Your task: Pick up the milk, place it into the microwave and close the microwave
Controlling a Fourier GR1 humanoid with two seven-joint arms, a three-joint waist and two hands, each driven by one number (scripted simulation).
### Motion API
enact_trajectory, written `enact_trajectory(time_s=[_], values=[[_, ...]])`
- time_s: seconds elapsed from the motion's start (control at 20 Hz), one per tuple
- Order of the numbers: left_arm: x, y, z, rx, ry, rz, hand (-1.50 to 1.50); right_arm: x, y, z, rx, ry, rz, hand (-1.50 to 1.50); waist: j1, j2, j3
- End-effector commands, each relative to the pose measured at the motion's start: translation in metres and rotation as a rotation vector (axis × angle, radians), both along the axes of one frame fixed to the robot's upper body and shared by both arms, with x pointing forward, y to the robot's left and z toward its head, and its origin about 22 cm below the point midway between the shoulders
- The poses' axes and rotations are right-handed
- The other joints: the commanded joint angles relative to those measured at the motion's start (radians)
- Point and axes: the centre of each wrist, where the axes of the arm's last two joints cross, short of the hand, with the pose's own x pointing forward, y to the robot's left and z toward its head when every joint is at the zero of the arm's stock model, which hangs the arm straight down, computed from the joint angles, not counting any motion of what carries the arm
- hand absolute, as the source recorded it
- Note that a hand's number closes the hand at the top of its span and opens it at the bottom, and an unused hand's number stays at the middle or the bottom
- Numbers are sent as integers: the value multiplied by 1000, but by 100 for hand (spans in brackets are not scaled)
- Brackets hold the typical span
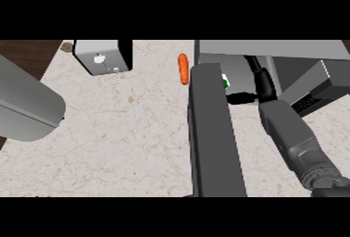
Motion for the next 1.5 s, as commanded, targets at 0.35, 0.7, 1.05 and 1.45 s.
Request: enact_trajectory(time_s=[0.35,0.7,1.05,1.45], values=[[31,-38,8,44,5,-68,-150,-42,-2,-55,122,44,101,-150,-65,-27,-3],[31,-67,13,38,22,-152,-150,-78,-30,-82,172,92,128,-150,-80,-36,-5],[78,-84,12,150,95,-258,150,-116,-46,-102,262,62,173,-150,-107,-37,-5],[121,-102,-7,257,115,-321,150,-161,-86,-81,236,55,139,-150,-99,-33,-6]])
